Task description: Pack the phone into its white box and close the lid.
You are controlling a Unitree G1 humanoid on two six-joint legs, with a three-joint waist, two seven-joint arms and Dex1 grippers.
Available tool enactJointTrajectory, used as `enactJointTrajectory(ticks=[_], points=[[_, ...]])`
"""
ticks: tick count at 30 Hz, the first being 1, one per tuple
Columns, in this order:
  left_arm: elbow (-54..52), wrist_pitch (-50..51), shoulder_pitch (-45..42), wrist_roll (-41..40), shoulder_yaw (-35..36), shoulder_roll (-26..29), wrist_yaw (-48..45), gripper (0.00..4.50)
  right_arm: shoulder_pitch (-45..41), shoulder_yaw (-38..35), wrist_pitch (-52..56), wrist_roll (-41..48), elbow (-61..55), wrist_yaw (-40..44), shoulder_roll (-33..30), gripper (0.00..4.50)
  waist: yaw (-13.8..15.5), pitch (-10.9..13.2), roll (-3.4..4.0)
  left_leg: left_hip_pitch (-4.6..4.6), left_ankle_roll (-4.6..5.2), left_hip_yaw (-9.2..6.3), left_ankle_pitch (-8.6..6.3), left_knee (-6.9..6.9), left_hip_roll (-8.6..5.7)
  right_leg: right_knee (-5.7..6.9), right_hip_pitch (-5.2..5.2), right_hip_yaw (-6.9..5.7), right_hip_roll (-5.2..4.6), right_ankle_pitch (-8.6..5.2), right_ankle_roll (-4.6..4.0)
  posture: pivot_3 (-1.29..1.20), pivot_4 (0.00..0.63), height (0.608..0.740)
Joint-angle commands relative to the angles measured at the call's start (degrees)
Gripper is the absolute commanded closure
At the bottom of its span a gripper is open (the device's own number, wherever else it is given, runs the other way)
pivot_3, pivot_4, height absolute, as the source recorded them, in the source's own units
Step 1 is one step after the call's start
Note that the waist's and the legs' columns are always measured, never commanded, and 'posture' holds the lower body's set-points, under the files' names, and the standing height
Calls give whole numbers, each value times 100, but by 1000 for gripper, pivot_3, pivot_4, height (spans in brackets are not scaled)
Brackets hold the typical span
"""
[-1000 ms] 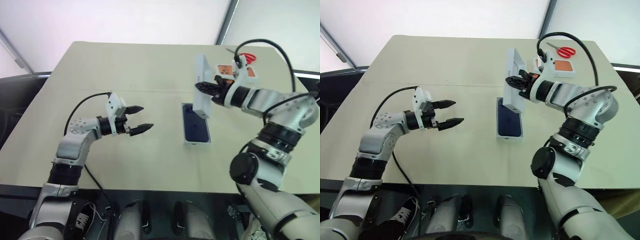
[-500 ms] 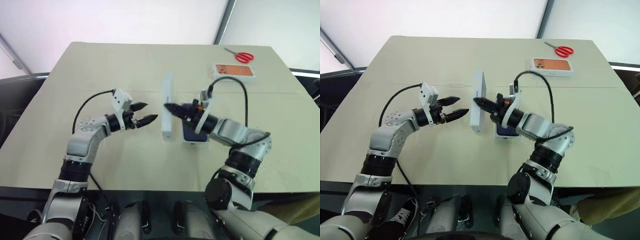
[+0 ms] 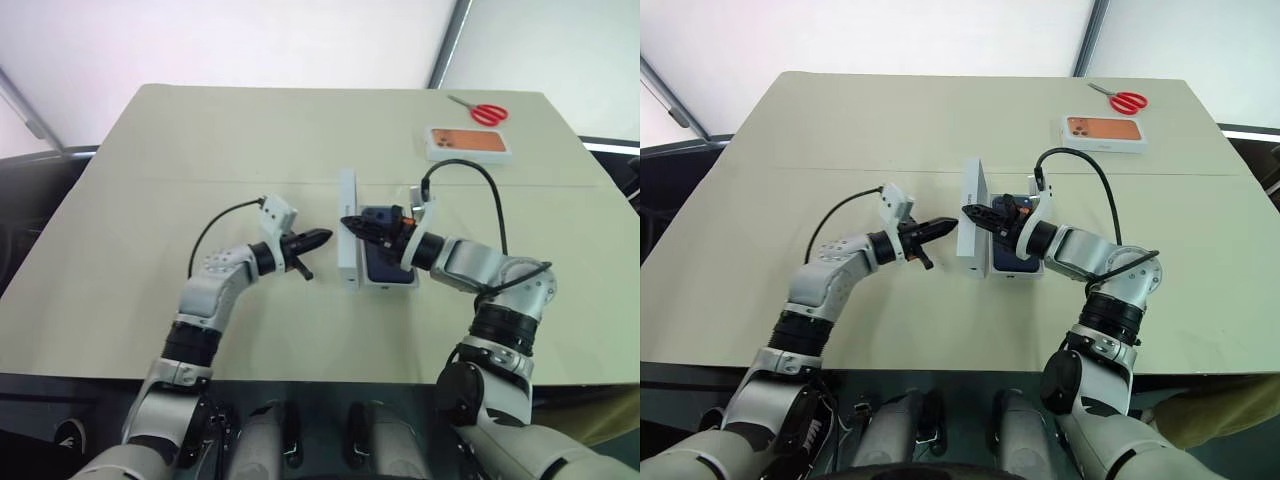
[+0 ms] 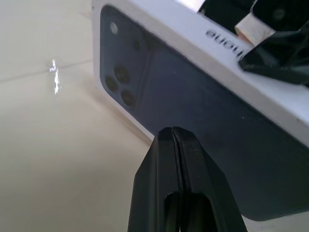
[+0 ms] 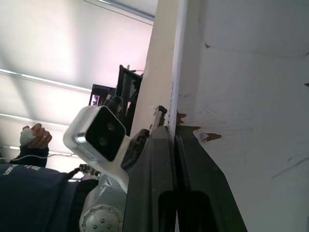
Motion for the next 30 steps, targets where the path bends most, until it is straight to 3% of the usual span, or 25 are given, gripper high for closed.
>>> enactJointTrajectory(ticks=[1, 2, 6, 13, 17, 22, 27, 30], points=[[160, -291, -259, 145, -71, -149, 40, 4500, 25, 147, -74, 138, -8, 142, -168, 3883, -2, 0, 0, 0, 0, 0, 0, 0, 0, 0, 0, 0, 0, 0, 0, 0, 150, 738], [250, -299, -300, 163, -63, -196, 64, 4500, 32, 155, -106, 146, 14, 130, -194, 3633, -3, 0, 0, 0, 0, 0, 0, 0, 1, 0, 0, 0, 0, 0, 0, 0, 150, 738], [319, -449, -372, 272, -177, -329, -5, 4500, -11, 363, -375, -77, -133, 403, -602, 1570, 1, 0, 1, 0, 2, 0, -1, 0, 1, 0, -1, 1, -2, 0, 0, 0, 150, 738], [578, -364, -575, 265, -126, -540, 48, 4500, 396, 1176, -1530, -1113, -329, 2137, -2132, 1570, 19, 0, 0, -2, 34, 1, -20, 6, -5, -5, 3, -2, -14, -1, 2, 0, 150, 738], [681, -361, -703, 345, -293, -785, 83, 4500, 481, 1825, -3017, -2362, -283, 3034, -2906, 1570, 14, 2, 3, -1, 31, 6, -18, 6, -5, -3, 0, -3, -14, 0, 3, 0, 150, 738], [865, -407, -786, 435, -423, -1059, 72, 4500, 509, 1934, -4000, -3065, -76, 3106, -2887, 1570, 16, 2, 2, 1, 19, 7, -11, 7, -4, -4, 1, -7, -13, -2, 5, 0, 150, 738], [669, -358, -753, 463, -364, -833, -13, 4500, 942, 2953, -5472, -4576, -283, 3547, -3226, 1570, 16, 2, 2, 1, 18, 7, -10, 7, -3, -4, 1, -8, -14, -2, 5, 0, 150, 738], [542, -247, -680, 429, -253, -608, 3, 4500, 990, 2950, -5581, -4650, -145, 3633, -3108, 2425, 14, 2, 2, 1, 16, 7, -9, 8, -3, -3, 0, -8, -14, -2, 5, 0, 150, 738]])
